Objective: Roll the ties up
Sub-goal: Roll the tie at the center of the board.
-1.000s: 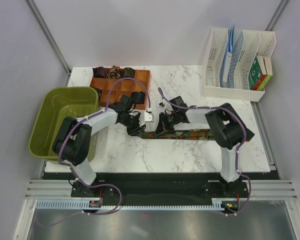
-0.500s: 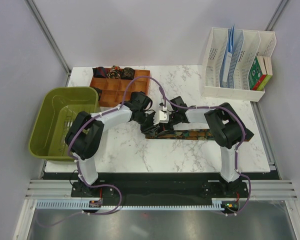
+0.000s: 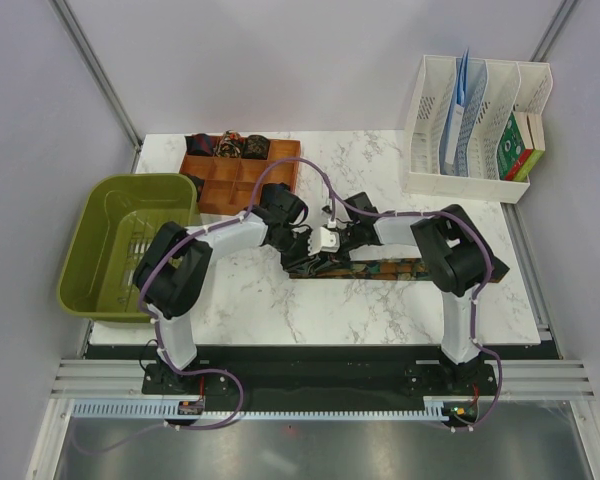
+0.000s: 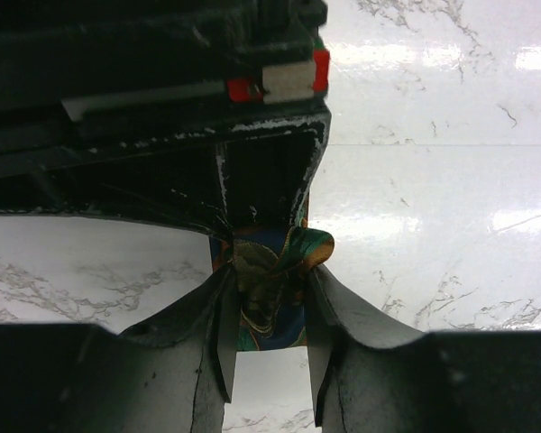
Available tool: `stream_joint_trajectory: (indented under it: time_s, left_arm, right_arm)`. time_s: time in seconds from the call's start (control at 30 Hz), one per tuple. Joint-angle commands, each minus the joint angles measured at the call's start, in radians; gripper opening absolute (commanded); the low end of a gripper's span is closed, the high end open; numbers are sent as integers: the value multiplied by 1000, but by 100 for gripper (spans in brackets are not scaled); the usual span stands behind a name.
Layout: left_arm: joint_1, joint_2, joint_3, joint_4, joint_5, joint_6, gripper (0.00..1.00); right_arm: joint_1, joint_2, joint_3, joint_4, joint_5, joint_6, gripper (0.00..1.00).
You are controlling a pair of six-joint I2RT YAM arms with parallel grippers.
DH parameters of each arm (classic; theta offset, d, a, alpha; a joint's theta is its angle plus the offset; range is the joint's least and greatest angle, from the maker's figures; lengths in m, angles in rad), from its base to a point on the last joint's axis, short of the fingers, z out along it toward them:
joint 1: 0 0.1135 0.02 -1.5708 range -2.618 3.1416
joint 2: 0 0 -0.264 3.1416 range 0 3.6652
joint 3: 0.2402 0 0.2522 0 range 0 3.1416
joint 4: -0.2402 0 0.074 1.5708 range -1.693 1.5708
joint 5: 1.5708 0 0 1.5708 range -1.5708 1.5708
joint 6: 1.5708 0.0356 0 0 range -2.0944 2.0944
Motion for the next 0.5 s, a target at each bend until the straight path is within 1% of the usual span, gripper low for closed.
stream_joint_trajectory:
  time_s: [0.0,0.07,0.13,0.27,0.33,0.47]
  left_arm:
    - [-16,70,-46,-72,-60,-9,39]
    - [-16,76,-37,-70,-58,-12,39]
    - [-16,84,-26,-75,-56,-15,39]
    - [-16,93,-17,-81,-58,-11,40]
    - [-16,94,-16,-82,-61,-9,40]
    - [-16,93,-11,-85,-55,-12,43]
  right_arm:
    - [-50,-82,-15,-42,-45,-33,34]
    - [-72,-112,-15,-59,-59,-44,40]
    - [-88,-138,-15,-95,-72,-67,42]
    - [-95,-166,-38,-88,-82,-47,44]
    - [-90,-165,-70,-7,-93,25,44]
    - [-70,-142,-126,156,-93,119,44]
